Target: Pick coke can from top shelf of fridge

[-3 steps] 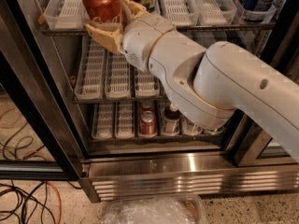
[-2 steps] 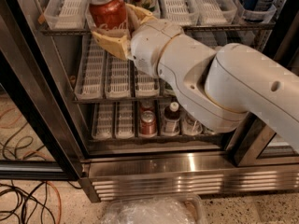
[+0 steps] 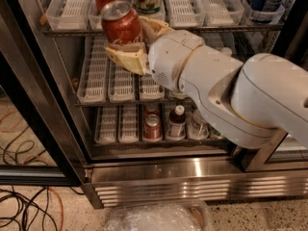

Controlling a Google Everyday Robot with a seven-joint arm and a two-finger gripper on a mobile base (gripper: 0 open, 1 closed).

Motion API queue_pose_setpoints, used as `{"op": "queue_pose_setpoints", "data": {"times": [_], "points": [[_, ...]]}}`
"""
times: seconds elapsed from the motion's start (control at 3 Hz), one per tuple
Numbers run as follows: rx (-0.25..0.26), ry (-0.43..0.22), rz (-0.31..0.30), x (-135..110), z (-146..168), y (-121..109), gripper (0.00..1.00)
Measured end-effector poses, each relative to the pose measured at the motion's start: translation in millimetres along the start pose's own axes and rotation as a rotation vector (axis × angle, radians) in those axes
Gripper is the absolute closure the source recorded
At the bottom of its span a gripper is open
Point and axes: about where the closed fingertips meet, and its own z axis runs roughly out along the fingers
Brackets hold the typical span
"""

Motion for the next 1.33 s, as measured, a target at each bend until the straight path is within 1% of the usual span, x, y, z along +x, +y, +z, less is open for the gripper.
{"op": "queue_pose_setpoints", "data": {"times": [0.33, 0.67, 1.0, 1.33], "points": [[0.016, 0.043, -0.031, 10.5, -26.5, 5.1, 1.0], [0.016, 0.043, -0.031, 10.5, -26.5, 5.1, 1.0], [-0.003, 0.046, -0.032, 9.0, -20.9, 8.9, 1.0], [-0.041, 0.04, -0.027, 7.4, -19.2, 24.9, 1.0]]}}
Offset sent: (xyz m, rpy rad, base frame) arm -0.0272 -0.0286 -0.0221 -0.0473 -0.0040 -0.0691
